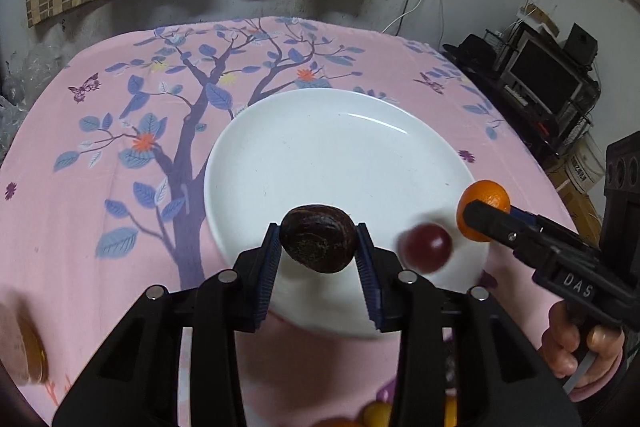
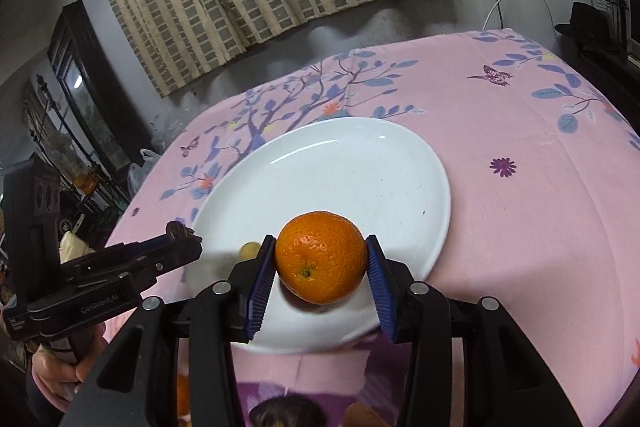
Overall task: Organize fruits
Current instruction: 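Place the passion fruit on the plate with the left tool while the right tool places the tangerine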
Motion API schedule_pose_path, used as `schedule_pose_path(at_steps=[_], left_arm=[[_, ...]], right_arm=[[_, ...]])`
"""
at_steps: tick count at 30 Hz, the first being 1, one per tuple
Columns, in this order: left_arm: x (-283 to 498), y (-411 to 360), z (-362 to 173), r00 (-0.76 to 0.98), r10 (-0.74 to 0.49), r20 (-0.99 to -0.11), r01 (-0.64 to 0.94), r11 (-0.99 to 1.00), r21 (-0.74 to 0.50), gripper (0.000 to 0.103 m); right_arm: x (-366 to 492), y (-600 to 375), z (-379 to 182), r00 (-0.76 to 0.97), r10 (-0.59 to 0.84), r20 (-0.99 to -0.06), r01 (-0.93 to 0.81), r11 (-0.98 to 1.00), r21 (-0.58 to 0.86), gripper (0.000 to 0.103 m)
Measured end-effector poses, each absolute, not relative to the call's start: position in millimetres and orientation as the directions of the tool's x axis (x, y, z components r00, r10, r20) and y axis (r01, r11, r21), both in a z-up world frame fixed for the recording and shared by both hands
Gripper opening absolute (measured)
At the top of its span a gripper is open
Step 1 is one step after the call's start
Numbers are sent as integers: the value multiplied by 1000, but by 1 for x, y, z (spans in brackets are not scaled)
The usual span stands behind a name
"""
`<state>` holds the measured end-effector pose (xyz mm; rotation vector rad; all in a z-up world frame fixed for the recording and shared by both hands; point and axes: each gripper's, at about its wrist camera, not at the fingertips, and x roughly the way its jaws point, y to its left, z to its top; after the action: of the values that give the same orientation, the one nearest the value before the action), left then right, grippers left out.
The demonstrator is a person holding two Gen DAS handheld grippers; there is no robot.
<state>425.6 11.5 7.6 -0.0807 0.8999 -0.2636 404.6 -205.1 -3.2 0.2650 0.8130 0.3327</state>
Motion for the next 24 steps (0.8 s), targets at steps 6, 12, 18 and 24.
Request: schedule_pose_path(at_steps=[6,12,18,24], left_arm=[[456,8,-14,541,-221,-811,162,974,-157,37],[428,18,6,603,-160,-781,103,987,-123,83],[345,46,34,702,-134,-700,92,991,-98,98],[295,77,3,704,-111,-702,37,992,-120,98]], right_arm=[[418,-207,-13,625,385,-679,-171,916,362,47],[384,-214,17,674,389,-628,-206,915,346,57],[319,-211,26,664,408,-626,-276,912,302,60],[269,-211,1,639,404,-655,-298,915,273,60]])
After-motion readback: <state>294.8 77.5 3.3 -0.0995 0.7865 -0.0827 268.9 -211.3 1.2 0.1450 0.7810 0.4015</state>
